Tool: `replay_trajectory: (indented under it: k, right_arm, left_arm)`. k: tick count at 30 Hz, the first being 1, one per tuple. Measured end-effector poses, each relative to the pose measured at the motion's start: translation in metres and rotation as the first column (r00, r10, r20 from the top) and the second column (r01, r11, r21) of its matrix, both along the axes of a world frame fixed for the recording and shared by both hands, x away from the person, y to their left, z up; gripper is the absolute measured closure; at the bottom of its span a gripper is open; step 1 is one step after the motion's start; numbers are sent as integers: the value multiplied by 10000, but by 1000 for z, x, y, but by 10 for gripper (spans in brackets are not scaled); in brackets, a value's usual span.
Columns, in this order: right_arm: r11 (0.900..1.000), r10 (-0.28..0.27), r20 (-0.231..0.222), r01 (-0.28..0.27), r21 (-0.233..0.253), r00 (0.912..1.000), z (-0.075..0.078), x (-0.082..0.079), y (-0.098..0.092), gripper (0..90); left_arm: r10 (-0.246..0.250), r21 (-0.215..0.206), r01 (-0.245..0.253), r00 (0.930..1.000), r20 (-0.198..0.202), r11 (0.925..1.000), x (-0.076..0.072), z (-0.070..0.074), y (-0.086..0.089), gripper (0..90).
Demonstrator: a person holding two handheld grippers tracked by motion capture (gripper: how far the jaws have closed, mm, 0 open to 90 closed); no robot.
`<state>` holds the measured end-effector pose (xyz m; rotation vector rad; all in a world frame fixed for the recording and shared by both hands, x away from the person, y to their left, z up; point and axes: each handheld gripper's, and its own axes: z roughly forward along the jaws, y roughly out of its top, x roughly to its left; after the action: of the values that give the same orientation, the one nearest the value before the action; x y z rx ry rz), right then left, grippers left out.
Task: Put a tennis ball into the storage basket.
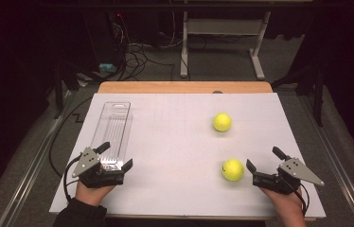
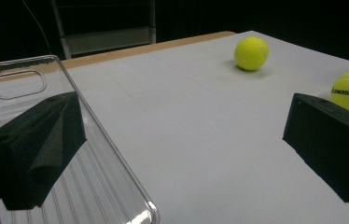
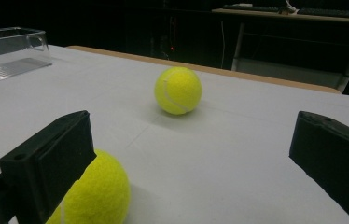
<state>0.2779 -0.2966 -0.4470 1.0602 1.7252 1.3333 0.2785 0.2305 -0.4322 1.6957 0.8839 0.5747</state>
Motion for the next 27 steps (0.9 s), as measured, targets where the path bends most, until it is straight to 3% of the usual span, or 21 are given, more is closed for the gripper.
replay_trajectory:
  k: [20, 23, 27]
  right_arm:
    - [9998, 134, -22, -134, -147, 9999, 1, -1, 1, 0]
    - [9997, 135, -60, -136, -180, 9999, 1, 0, 1, 0]
    - [9997, 137, -118, -139, -183, 9998, 0, 0, 1, 0]
  left_arm:
    - [148, -239, -154, 9996, -240, 9996, 2, -3, 6, 1]
    - [77, -182, -81, 9997, -221, 9998, 2, -2, 4, 6]
    - [-167, 25, 168, 9986, -501, 9999, 3, 3, -5, 6]
